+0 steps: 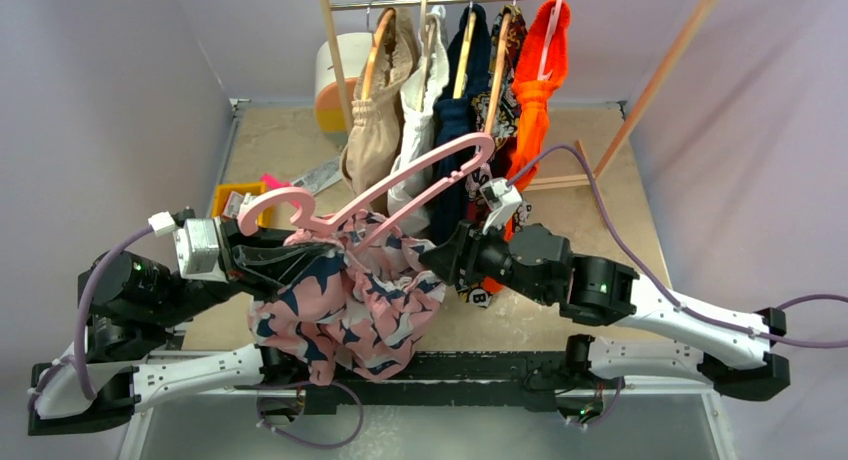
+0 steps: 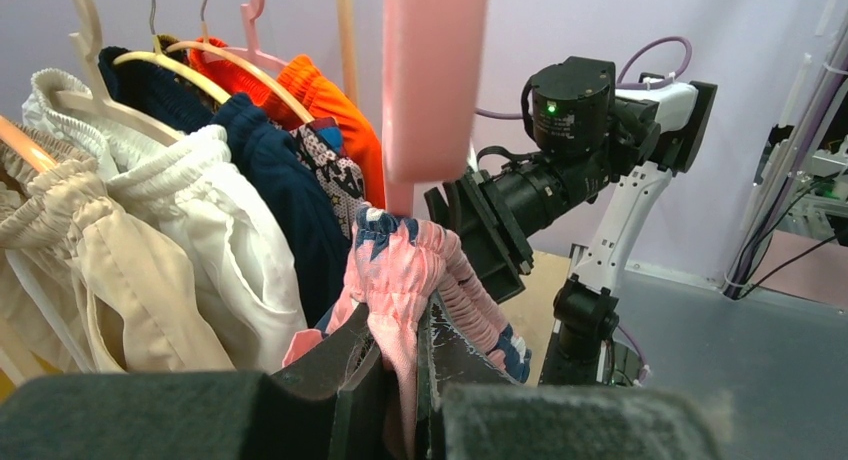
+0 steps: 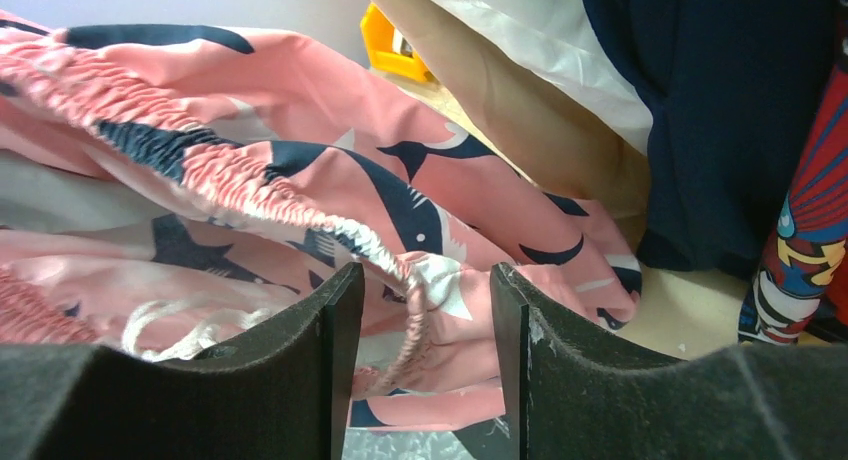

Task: Place the shorts on the hanger
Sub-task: Hang the shorts on the hanger.

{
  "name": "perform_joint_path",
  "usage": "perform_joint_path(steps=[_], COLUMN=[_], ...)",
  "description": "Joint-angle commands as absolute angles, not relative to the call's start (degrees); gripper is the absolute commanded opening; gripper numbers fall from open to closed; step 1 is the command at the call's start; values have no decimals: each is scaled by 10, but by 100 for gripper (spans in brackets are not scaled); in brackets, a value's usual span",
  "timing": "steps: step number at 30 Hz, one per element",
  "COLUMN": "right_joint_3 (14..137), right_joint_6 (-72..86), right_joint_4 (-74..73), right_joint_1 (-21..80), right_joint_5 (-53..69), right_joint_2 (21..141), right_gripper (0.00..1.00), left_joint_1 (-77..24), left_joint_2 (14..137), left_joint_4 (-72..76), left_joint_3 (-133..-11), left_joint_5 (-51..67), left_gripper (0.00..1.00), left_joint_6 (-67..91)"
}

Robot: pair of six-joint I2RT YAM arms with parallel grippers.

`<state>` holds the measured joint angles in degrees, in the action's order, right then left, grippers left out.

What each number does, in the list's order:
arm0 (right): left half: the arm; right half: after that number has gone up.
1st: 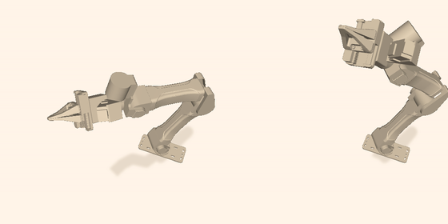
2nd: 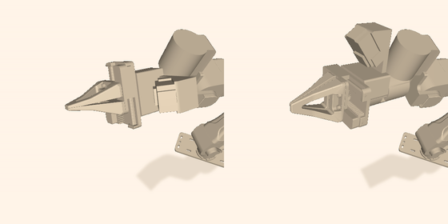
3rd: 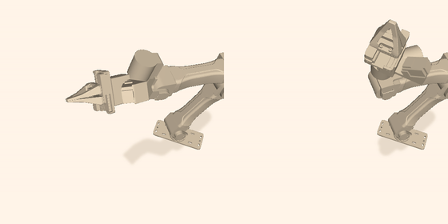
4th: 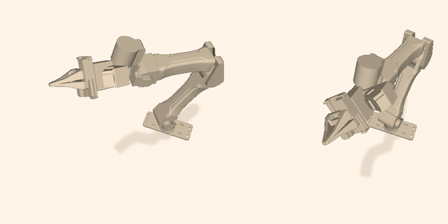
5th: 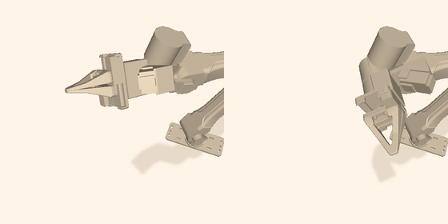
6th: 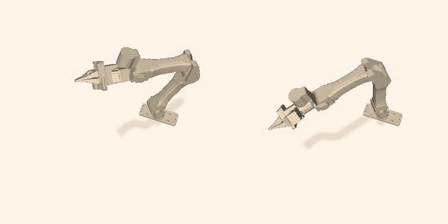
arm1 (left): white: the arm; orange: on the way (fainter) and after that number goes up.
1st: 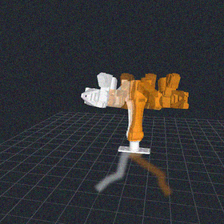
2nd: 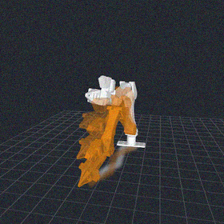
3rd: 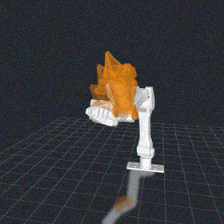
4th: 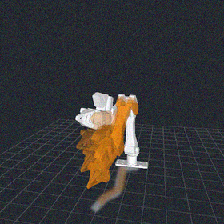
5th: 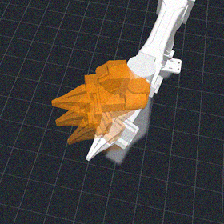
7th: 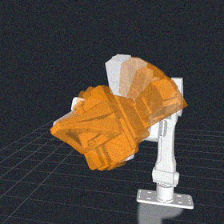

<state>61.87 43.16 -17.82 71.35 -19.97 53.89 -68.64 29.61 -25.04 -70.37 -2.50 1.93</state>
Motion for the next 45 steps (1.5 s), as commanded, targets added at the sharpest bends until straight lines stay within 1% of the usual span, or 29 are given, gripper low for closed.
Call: perform_joint_path(steps=[1, 3, 8, 12, 13, 15, 18, 19, 27, 30, 32, 37, 39, 41, 45], right_joint_3=[627, 626, 629, 626, 626, 625, 631, 633, 598, 611, 657, 849, 884, 869, 787], right_joint_6=[450, 448, 444, 439, 439, 435, 431, 426, 438, 420, 354, 224, 206, 209, 245], right_joint_4=[-155, -149, -150, -143, -140, -135, -138, -139, -188, -188, -175, -180, -179, -179, -173], right_joint_1=[716, 715, 715, 715, 715, 715, 715, 715, 715, 715, 715, 715, 716, 716, 715], right_joint_5=[-211, -207, -192, -179, -179, -178, -214, -231, -309, -320, -339, -273, -262, -282, -309], right_joint_2=[508, 507, 516, 523, 525, 528, 527, 523, 458, 435, 434, 486, 503, 505, 497], right_gripper=[51, 49, 39, 38, 36, 28, 5, 0, 0, 0, 0, 0, 0, 0, 0], left_joint_1=[-686, -686, -686, -686, -686, -686, -686, -685, -686, -685, -686, -686, -686, -686, -685], left_joint_2=[287, 285, 283, 285, 286, 286, 283, 283, 280, 279, 284, 319, 325, 318, 266], left_joint_4=[-206, -209, -210, -210, -210, -210, -210, -210, -204, -192, -185, -153, -145, -145, -158], left_joint_3=[-708, -708, -704, -703, -703, -703, -699, -696, -644, -647, -678, -762, -767, -749, -684], left_joint_5=[-36, -40, -44, -40, -39, -38, -40, -42, -47, -43, -33, 9, 21, 20, -16], left_gripper=[0, 0, 0, 0, 0, 0, 0, 0, 0, 0, 0, 0, 0, 0, 0], left_joint_6=[20, 19, 16, 18, 19, 20, 21, 23, 57, 57, 50, 31, 35, 44, 69])
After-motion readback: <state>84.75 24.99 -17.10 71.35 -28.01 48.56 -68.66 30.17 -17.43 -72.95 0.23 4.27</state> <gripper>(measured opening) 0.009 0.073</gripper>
